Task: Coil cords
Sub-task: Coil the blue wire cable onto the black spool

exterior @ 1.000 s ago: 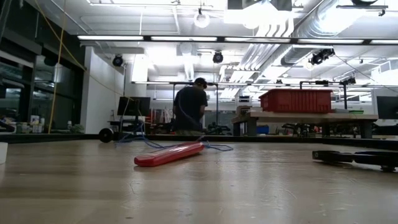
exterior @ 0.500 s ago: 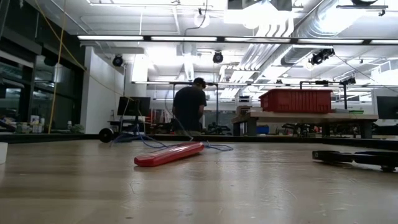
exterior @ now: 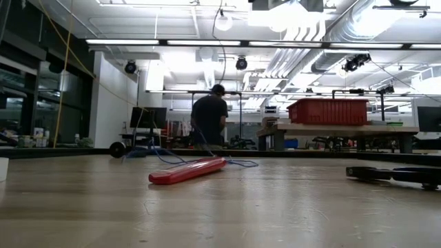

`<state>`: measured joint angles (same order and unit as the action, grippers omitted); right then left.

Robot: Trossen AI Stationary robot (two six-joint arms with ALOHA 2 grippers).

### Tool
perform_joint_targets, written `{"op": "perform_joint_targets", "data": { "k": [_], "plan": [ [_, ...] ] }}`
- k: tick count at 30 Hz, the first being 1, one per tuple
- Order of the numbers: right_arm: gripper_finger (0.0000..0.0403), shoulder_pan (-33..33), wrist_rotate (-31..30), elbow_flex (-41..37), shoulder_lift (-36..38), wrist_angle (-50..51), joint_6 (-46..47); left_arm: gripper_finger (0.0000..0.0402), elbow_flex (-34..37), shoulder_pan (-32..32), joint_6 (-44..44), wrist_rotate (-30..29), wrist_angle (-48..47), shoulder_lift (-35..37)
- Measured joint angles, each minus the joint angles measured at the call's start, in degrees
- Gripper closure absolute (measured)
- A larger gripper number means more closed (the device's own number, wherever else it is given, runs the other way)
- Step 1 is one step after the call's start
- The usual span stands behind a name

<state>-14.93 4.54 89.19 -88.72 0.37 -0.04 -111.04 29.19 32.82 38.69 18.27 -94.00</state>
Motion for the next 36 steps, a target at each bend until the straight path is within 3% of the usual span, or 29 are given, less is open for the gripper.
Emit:
{"op": "perform_joint_targets", "data": {
  "k": [11,13,18,36],
  "plan": [
    [0.0216,-0.01,-0.22,0.0,-0.05,3.56,-1.93,0.0401,0.04,0.02,0.08,-0.6,0.14,0.0],
    [0.0248,-0.01,-0.23,0.0,-0.05,4.06,-2.87,0.0401,0.04,0.02,0.26,-0.65,0.6,0.0],
    [0.0385,-0.01,-0.29,0.0,-0.05,4.32,-1.31,0.0401,0.04,0.01,1.0,-1.7,1.37,0.0],
    [0.0402,-0.03,-0.81,0.0,1.29,6.99,1.11,0.0401,0.04,0.17,1.02,-3.28,1.26,0.0]
  ]
}}
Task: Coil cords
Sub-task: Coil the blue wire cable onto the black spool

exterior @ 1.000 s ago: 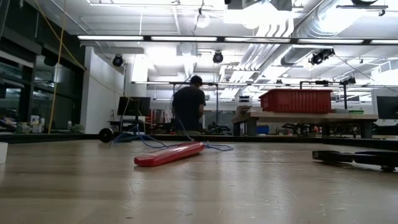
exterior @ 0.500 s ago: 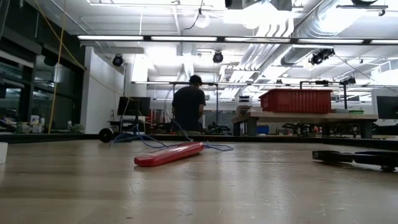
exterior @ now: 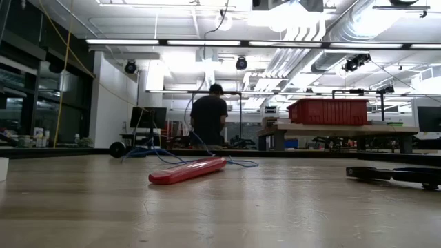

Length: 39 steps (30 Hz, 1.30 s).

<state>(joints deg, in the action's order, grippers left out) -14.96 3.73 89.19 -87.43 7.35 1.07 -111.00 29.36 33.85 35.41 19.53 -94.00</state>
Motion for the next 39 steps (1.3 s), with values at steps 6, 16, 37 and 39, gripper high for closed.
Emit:
{"op": "perform_joint_targets", "data": {
  "k": [6,16,37,39],
  "plan": [
    [0.0402,0.0,0.24,0.0,0.01,0.64,0.01,0.0401,0.0,0.02,-0.02,-0.23,0.0,0.02],
    [0.0402,0.0,0.22,0.0,0.01,0.63,0.14,0.0401,0.0,0.24,-1.1,-0.12,-0.22,0.09],
    [0.0403,0.0,0.17,0.0,0.01,0.82,-1.08,0.0401,0.0,1.38,-1.08,0.2,-0.38,0.11],
    [0.0403,0.0,0.17,0.0,0.01,0.85,-1.08,0.0401,0.0,1.38,-1.09,0.25,-0.38,0.1]
  ]
}}
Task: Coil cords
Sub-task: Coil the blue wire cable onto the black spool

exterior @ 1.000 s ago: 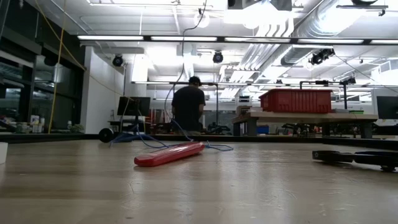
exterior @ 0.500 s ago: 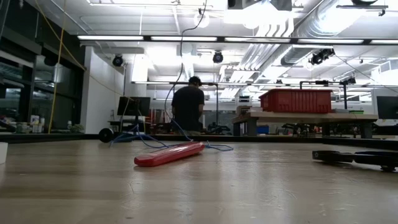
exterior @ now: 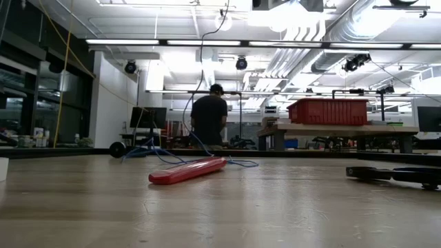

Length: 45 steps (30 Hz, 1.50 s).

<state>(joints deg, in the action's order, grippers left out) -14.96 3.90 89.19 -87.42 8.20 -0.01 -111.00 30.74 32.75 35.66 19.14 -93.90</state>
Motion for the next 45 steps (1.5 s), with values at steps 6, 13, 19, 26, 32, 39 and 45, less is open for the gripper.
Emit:
{"op": "perform_joint_targets", "data": {
  "k": [6,13,19,26,32,39,45],
  "plan": [
    [0.0403,0.0,0.0,0.0,0.0,0.31,0.0,0.0401,0.0,0.0,0.0,-0.2,-0.03,-0.01],
    [0.0403,0.0,0.0,0.0,0.0,0.33,0.09,0.0401,0.0,0.13,0.0,-0.26,-0.03,0.0],
    [0.0403,0.0,0.0,0.0,0.02,0.92,0.18,0.0401,0.02,0.15,0.01,0.02,-0.05,0.0],
    [0.0403,0.0,0.0,0.02,0.02,1.54,1.13,0.0401,0.02,0.15,0.01,0.21,-0.11,-0.01],
    [0.0403,0.0,0.12,0.02,0.04,1.93,-0.28,0.0401,0.02,0.37,-0.85,3.3,-0.05,0.01],
    [0.0403,0.0,0.62,0.02,0.04,1.92,-0.02,0.0401,0.02,0.8,-0.92,3.55,-0.05,0.01],
    [0.0403,0.0,0.61,0.02,0.04,1.93,-0.02,0.0401,0.02,2.02,0.07,4.53,-0.03,0.01]
  ]
}}
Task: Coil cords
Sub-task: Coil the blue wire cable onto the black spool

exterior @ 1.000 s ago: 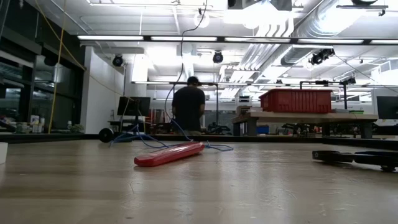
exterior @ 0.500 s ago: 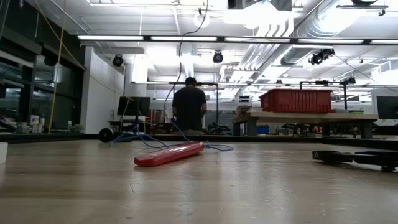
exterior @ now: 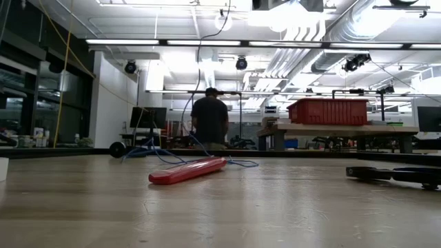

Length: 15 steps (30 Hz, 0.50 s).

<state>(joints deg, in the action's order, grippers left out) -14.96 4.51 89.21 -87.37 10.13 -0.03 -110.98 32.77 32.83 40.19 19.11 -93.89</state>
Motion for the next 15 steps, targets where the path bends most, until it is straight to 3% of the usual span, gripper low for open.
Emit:
{"op": "perform_joint_targets", "data": {
  "k": [15],
  "plan": [
    [0.0403,0.0,-0.01,0.0,0.0,-0.08,0.02,0.0401,0.0,1.78,0.05,0.28,0.13,0.0]
  ]
}}
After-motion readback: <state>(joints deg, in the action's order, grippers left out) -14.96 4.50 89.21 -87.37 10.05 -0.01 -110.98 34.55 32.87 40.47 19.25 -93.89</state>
